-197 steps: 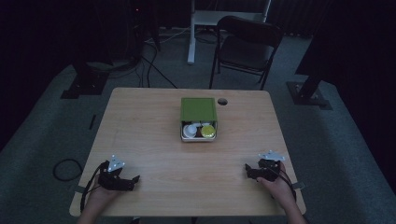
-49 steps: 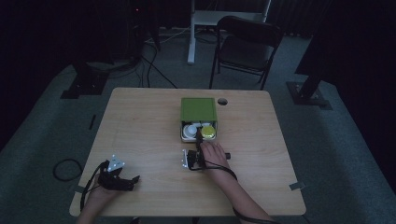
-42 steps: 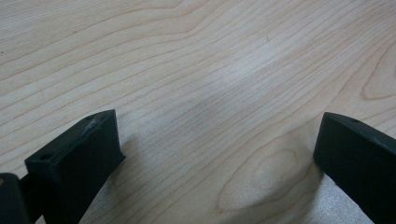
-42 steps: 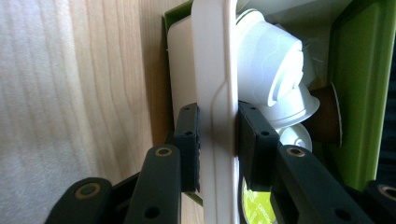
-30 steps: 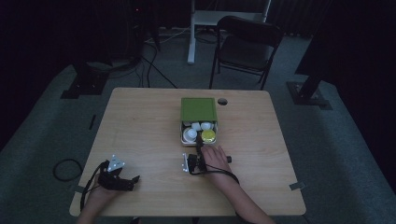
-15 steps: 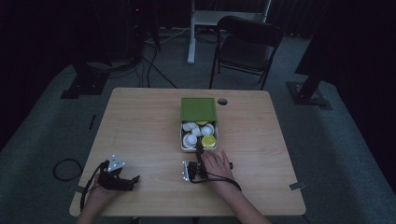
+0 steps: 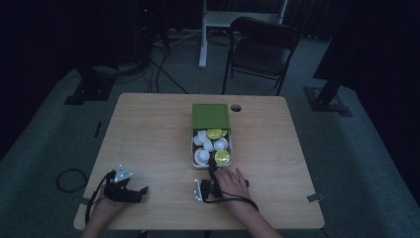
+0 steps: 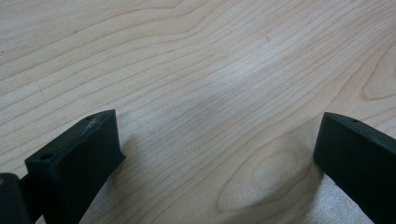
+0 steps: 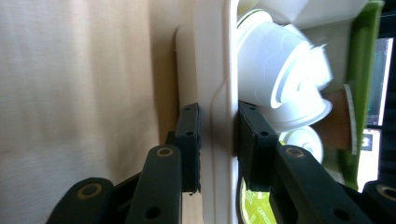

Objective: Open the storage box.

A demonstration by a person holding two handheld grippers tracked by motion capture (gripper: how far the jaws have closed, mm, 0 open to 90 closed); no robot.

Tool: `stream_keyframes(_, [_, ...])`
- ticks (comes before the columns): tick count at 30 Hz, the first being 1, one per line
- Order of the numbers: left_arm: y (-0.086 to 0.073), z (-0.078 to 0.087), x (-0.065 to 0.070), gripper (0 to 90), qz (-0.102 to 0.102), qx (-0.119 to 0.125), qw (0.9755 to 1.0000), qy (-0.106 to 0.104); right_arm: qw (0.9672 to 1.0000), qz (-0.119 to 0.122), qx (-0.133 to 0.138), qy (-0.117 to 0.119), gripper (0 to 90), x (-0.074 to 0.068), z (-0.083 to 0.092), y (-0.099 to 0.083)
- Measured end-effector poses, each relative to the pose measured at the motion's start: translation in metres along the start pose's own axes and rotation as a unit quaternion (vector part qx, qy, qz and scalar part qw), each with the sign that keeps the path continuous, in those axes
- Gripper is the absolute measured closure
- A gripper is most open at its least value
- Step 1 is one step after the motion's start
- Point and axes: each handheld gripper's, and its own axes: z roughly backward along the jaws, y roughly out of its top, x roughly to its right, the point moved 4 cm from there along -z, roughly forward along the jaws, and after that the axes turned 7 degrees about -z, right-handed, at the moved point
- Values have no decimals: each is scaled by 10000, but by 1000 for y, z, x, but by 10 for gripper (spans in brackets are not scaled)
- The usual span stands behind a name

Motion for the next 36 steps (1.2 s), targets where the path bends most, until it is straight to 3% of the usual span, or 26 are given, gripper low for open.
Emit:
stream_keyframes(29, [0, 0, 0, 8, 1, 0, 10000, 0, 9996, -108, 172, 203, 721, -11, 24, 1])
stream_keyframes(36, [0, 0, 0, 8, 0, -1, 10000, -1, 9983, -341, 228, 424, 625, -9, 28, 4])
